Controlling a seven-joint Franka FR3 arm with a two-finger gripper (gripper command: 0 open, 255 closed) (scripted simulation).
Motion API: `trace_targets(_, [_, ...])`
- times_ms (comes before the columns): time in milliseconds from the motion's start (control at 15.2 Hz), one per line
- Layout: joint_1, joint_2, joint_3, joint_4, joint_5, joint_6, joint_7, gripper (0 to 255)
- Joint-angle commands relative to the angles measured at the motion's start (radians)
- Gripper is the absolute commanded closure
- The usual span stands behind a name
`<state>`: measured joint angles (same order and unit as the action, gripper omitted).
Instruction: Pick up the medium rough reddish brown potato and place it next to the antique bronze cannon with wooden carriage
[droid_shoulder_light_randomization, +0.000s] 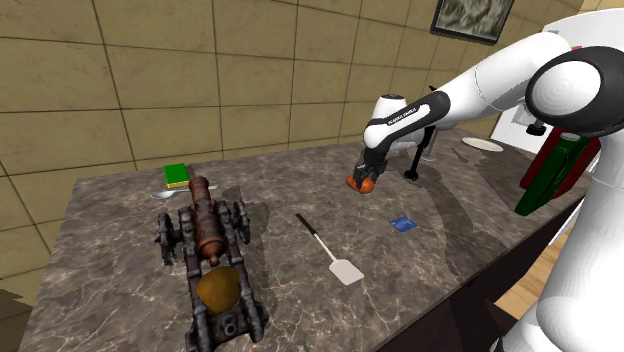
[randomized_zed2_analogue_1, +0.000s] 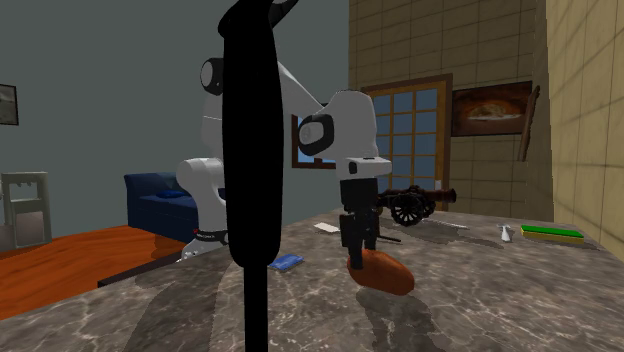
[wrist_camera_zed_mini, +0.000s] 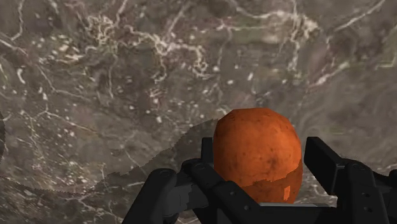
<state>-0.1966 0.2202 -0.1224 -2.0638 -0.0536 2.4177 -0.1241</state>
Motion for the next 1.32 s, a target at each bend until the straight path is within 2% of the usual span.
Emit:
trace_targets(0, [0.000, 0.000, 0.000, 0.000, 0.000, 0.001, 0.000, 255])
trace_targets(1254, [0.005, -0.115, -0.001, 0.119, -0.007, -0.234, -0.006, 255])
